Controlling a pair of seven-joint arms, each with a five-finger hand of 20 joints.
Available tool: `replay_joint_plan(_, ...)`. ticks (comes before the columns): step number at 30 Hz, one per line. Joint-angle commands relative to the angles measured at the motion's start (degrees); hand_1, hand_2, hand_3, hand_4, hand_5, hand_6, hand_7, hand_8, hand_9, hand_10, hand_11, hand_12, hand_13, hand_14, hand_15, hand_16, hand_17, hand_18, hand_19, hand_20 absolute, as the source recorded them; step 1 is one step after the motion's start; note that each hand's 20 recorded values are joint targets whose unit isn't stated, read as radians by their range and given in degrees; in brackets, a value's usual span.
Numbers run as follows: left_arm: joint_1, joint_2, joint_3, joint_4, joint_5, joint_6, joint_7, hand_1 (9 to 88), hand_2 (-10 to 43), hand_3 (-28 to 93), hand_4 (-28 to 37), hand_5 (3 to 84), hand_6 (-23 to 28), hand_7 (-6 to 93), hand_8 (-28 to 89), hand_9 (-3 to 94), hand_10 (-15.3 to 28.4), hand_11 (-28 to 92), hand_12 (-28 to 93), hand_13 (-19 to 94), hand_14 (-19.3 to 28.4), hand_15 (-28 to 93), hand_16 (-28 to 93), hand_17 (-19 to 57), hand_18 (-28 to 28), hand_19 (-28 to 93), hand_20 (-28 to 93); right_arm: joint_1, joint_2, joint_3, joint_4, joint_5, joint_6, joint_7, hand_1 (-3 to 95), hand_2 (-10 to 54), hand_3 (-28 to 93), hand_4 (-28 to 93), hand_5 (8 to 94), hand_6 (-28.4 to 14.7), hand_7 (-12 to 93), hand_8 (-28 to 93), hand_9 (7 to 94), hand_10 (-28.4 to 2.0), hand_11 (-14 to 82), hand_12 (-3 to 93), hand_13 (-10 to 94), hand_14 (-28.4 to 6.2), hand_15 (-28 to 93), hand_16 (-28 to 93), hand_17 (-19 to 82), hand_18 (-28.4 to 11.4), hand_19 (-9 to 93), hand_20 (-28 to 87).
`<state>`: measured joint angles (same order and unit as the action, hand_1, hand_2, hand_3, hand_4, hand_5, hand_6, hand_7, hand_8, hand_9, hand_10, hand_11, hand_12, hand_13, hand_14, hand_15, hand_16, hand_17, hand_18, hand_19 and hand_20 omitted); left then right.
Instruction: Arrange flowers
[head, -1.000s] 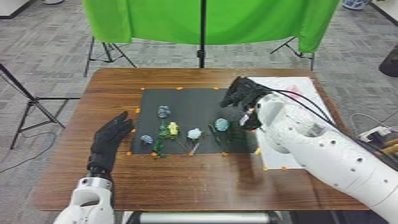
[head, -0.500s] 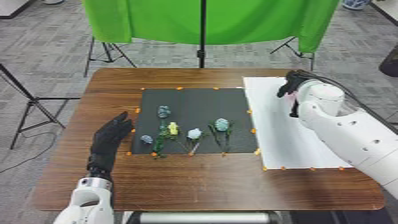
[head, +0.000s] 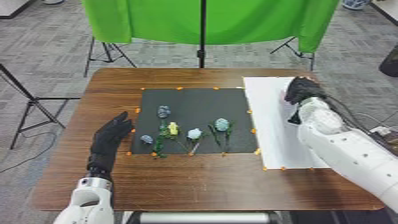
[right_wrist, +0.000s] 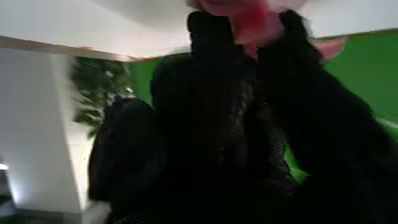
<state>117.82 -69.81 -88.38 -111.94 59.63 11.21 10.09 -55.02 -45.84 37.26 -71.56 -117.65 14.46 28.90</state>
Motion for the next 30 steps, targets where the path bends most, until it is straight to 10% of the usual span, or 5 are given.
replay_joint_plan(1, 0.93, -0.34, 0.6, 0.62, 0.22, -0.4, 0.42, 26.5, 0.5, 64, -24.7, 40.6, 3.9, 9.7, -6, 40.5, 12.4, 15, 11, 31, 16.1, 17, 0, 2.6, 11.7, 6, 17, -3.44, 4.9, 1.3, -9.91, -3.67, 4.11, -0.7, 66.2, -9.5, 48, -18, 82.3, 2.9, 20, 5, 93.3, -8.8, 6.9, 30.0, 94, -0.8, 59, 28, 68, -11.6, 93, 53)
replay_joint_plan(7, 0.43, 0.23, 2.24, 1.02, -0.48, 3.91, 6.29, 26.4, 0.4, 65, -24.7, 40.9, 3.8, 10.0, -6, 40.9, 12.5, 15, 11, 31, 16.0, 17, 0, 3.7, 10.9, 6, 16, -9.49, 9.3, 5.92, -23.73, -2.36, 2.1, -2.58, 65.8, -9.5, 50, -17, 83.1, 1.9, 20, 6, 93.7, -8.4, 10.7, 29.6, 94, -0.7, 60, 28, 68, -11.6, 93, 54)
replay_joint_plan(16, -0.09, 0.83, 3.58, 1.42, -2.46, 8.29, 10.17, 28.7, 0.1, 66, -24.2, 42.1, 4.6, 11.4, -7, 38.4, 12.6, 15, 11, 29, 14.0, 15, 0, 11.9, 10.9, 11, 22, -16.94, 11.33, 7.98, -34.82, 0.76, -4.21, -5.32, 65.7, -9.5, 50, -17, 83.0, 2.1, 20, 6, 93.7, -8.6, 9.9, 29.7, 94, -0.6, 60, 28, 68, -11.3, 93, 55)
replay_joint_plan(30, 0.12, 0.54, 3.08, 1.08, -2.11, 6.88, 8.56, 28.8, -1.1, 66, -22.8, 41.8, 4.5, 12.6, -7, 37.3, 12.0, 16, 11, 32, 15.6, 22, 0, 13.1, 12.9, 12, 30, -17.28, 9.14, 3.91, -36.18, 1.98, -6.42, -7.4, 60.0, -9.5, 46, -14, 77.7, 1.1, 20, 7, 89.7, -9.1, 9.0, 29.2, 94, -0.7, 56, 33, 66, -11.3, 93, 55)
